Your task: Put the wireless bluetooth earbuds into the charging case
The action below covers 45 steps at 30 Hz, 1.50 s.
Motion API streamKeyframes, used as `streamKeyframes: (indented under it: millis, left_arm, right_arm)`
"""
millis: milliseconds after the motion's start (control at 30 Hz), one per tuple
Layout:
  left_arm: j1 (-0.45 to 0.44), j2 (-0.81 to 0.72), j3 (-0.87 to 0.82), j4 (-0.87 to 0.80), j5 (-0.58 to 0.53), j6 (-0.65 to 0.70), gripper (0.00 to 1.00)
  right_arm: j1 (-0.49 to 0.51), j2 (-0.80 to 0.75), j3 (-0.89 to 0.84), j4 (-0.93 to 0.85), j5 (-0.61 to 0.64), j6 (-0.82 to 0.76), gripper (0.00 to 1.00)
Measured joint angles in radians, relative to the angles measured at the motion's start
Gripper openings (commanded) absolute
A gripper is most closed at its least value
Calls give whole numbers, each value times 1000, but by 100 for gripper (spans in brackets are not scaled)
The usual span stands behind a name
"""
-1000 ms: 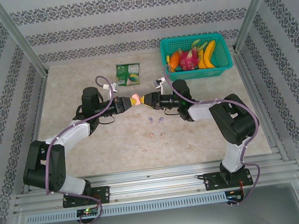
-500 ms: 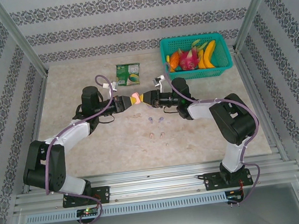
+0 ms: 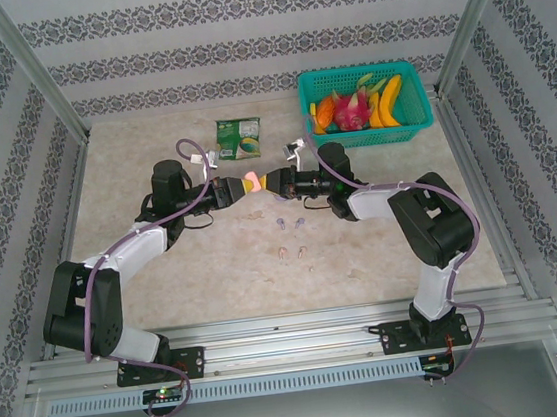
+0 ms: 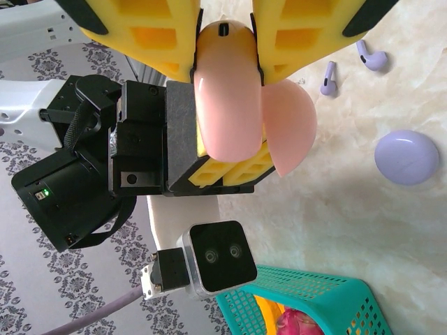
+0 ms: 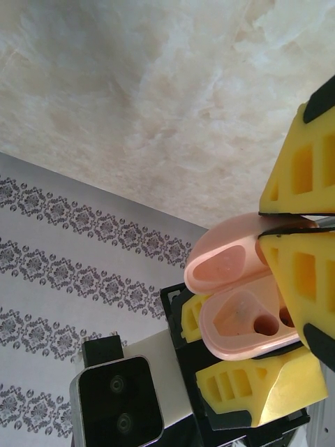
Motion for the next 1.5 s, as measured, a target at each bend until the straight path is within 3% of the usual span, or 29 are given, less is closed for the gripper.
streamKeyframes:
  millis: [233, 267, 500, 767, 967, 1200, 1500]
  left_arm:
    - [-1, 6, 0, 0, -4, 0, 0]
    - [-1, 8, 0, 0, -5, 0, 4]
    - [-10, 18, 8, -19, -22, 16, 56]
    - [-15, 0, 36, -134, -97, 68, 92]
    - [-15, -16, 208, -398, -161, 196, 100]
    - [-15, 122, 559, -769, -211, 426, 100]
    - [-15, 366, 846, -1140, -219, 669, 91]
  right_arm:
    - [0, 0, 0, -16, 2, -3, 0]
    - [0, 0, 0, -18, 3, -4, 0]
    - [7, -2, 0, -63, 33, -9, 0]
    - [1, -13, 8, -199, 91, -75, 0]
    - [-19, -14, 78, -354, 117, -215, 0]
    - [26, -62, 218, -669, 333, -631, 0]
    - [5, -73, 232, -734, 447, -946, 0]
